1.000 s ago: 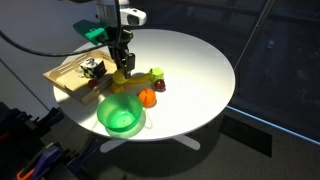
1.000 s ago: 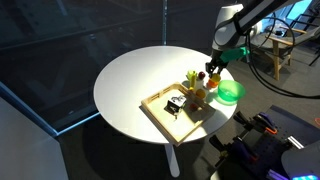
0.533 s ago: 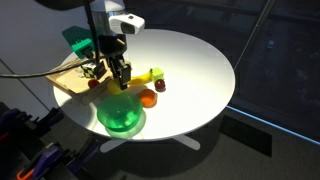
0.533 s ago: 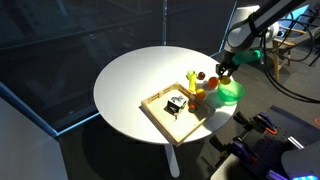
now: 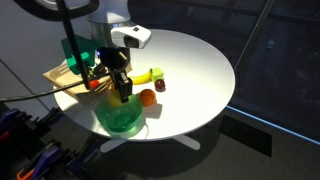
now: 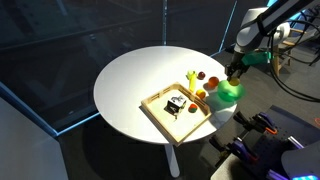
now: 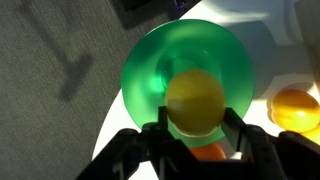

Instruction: Put the toy lemon in the bowl

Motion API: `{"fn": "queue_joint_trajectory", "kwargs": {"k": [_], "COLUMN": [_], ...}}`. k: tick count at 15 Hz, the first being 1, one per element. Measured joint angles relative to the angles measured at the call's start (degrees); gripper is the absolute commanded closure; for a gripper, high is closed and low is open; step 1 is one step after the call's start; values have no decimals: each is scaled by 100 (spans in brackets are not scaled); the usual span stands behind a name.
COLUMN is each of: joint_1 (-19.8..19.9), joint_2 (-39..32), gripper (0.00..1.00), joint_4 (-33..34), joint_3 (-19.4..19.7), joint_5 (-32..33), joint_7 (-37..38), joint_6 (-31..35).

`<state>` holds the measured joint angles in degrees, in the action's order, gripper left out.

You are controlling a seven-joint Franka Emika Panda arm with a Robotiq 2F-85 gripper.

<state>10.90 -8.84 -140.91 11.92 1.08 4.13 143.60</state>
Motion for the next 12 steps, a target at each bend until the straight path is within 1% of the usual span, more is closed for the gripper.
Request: {"fn": "queue_joint_trajectory", "kwargs": {"k": [7, 12], "joint_1": [62, 62], "joint_2": [-306, -569], "gripper": [68, 68], "joint_4": [3, 37], "joint_3": [0, -21], "joint_5": [-414, -451], "joint_7": [-448, -468], "joint_6": [422, 561]}}
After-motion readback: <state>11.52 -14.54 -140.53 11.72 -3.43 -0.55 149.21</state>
